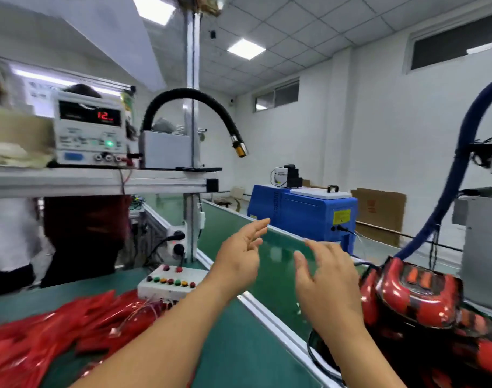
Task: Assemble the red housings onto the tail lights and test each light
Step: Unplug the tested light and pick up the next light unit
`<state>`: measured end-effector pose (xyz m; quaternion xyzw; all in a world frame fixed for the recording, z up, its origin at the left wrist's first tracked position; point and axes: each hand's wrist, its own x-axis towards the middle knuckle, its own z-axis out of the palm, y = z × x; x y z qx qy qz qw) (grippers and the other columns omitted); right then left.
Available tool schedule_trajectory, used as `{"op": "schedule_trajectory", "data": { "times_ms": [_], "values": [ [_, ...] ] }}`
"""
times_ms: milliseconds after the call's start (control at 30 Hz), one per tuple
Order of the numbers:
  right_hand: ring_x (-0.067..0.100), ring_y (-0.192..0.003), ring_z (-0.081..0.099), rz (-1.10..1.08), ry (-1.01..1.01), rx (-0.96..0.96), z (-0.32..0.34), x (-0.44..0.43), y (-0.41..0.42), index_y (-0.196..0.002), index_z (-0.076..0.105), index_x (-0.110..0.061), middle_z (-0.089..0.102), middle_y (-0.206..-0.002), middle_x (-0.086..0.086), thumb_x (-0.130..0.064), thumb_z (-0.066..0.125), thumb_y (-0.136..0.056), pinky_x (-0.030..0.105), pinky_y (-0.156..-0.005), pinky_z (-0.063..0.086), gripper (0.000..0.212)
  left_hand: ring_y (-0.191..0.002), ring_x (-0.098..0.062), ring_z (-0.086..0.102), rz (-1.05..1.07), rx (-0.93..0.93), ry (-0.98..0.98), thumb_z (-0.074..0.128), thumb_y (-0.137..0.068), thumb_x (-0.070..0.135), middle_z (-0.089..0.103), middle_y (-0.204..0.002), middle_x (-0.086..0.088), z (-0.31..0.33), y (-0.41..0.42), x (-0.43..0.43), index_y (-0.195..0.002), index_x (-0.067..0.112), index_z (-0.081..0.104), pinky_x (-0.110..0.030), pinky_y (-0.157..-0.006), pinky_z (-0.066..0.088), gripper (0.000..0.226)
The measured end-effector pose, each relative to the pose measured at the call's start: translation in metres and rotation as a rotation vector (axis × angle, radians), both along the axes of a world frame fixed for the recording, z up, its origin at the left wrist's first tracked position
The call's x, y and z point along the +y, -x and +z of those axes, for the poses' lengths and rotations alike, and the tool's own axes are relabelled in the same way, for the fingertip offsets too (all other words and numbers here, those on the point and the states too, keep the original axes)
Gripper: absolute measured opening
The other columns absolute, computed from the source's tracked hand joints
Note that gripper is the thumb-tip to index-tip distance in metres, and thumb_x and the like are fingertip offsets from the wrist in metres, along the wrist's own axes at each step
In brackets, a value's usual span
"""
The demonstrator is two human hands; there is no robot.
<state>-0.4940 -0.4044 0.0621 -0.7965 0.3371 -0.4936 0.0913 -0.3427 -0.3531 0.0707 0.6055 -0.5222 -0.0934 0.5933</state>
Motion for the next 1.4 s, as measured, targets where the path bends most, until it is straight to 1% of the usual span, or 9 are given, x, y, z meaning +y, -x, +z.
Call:
{"op": "schedule_trajectory", "data": {
  "times_ms": [167,300,533,733,833,967,1100,1233,1400],
  "values": [
    [0.024,-0.113,0.049,0.361,-0.018,0.127,-0.025,0.079,-0.111,-0.125,0.059,-0.018,0.057,-0.121,0.003,-0.023,0.051,-0.094,0.04,-0.098,0.038,0.032,-0.127,-0.01,0.052,0.211,-0.083,-0.111,0.041,-0.081,-0.008,0.057,-0.134,0.004,-0.021,-0.049,0.093,-0.134,0.029,0.053,-0.024,-0.111,0.037,0.065],
    [0.026,-0.109,0.05,0.603,-0.083,0.181,-0.048,0.142,-0.181,-0.119,0.059,-0.013,0.057,-0.115,0.006,-0.012,0.054,-0.088,0.037,-0.09,0.039,0.032,-0.121,-0.006,0.054,0.46,-0.146,-0.209,0.04,-0.081,-0.009,0.062,-0.132,0.0,-0.036,-0.093,0.175,-0.136,0.022,0.056,-0.006,-0.099,0.036,0.065],
    [0.022,-0.112,0.054,0.873,-0.201,0.236,-0.098,0.254,-0.26,-0.124,0.06,-0.015,0.059,-0.117,0.005,-0.015,0.056,-0.09,0.029,-0.094,0.039,0.034,-0.128,-0.01,0.051,0.751,-0.029,-0.368,0.04,-0.09,-0.004,0.058,-0.138,-0.001,-0.089,-0.145,0.296,-0.138,0.02,0.054,-0.012,-0.105,0.032,0.055],
    [0.023,-0.112,0.056,0.89,-0.116,0.287,-0.138,0.302,-0.291,-0.122,0.063,-0.012,0.061,-0.117,0.004,-0.014,0.061,-0.091,0.027,-0.099,0.039,0.032,-0.12,-0.016,0.058,1.048,0.064,-0.358,0.049,-0.095,0.007,0.066,-0.126,0.0,-0.119,-0.207,0.378,-0.129,0.02,0.062,-0.008,-0.099,0.031,0.038],
    [0.026,-0.081,0.068,0.88,0.043,0.303,-0.15,0.303,-0.296,-0.1,0.074,-0.01,0.07,-0.093,0.003,-0.006,0.083,-0.069,0.034,-0.074,0.056,0.033,-0.11,-0.031,0.065,1.232,0.287,-0.22,0.05,-0.096,0.009,0.07,-0.115,-0.013,-0.125,-0.259,0.425,-0.121,0.012,0.066,-0.041,-0.098,0.05,0.03],
    [0.024,-0.062,0.068,0.878,0.169,0.331,-0.153,0.303,-0.305,-0.077,0.076,-0.016,0.071,-0.079,0.0,-0.005,0.09,-0.054,0.03,-0.053,0.057,0.029,-0.103,-0.039,0.066,1.471,0.398,-0.217,0.053,-0.096,0.014,0.07,-0.11,-0.023,-0.132,-0.326,0.472,-0.11,0.003,0.07,-0.041,-0.091,0.053,0.025],
    [0.026,-0.09,0.067,0.876,0.122,0.493,-0.152,0.302,-0.307,-0.097,0.076,-0.022,0.07,-0.098,-0.002,-0.015,0.072,-0.081,0.036,-0.08,0.055,0.018,-0.108,-0.043,0.06,1.586,0.433,-0.348,0.053,-0.099,0.029,0.065,-0.115,-0.029,-0.141,-0.368,0.487,-0.114,-0.005,0.065,-0.039,-0.086,0.048,0.039],
    [0.023,-0.078,0.07,0.946,0.158,0.456,-0.153,0.297,-0.306,-0.094,0.078,-0.022,0.072,-0.09,-0.006,-0.01,0.084,-0.062,0.039,-0.063,0.058,0.034,-0.121,-0.043,0.052,1.591,0.402,-0.522,0.045,-0.102,0.039,0.055,-0.133,-0.027,-0.152,-0.395,0.49,-0.134,-0.002,0.052,-0.041,-0.095,0.044,0.052],
    [0.011,-0.098,0.062,0.915,0.226,0.64,-0.149,0.297,-0.303,-0.097,0.073,-0.041,0.063,-0.1,-0.02,-0.042,0.086,-0.054,0.032,-0.077,0.05,0.045,-0.104,-0.043,0.06,1.558,0.419,-0.585,0.049,-0.101,0.029,0.062,-0.118,-0.028,-0.154,-0.412,0.485,-0.117,-0.007,0.061,-0.037,-0.071,0.044,0.041]
  ]
}}
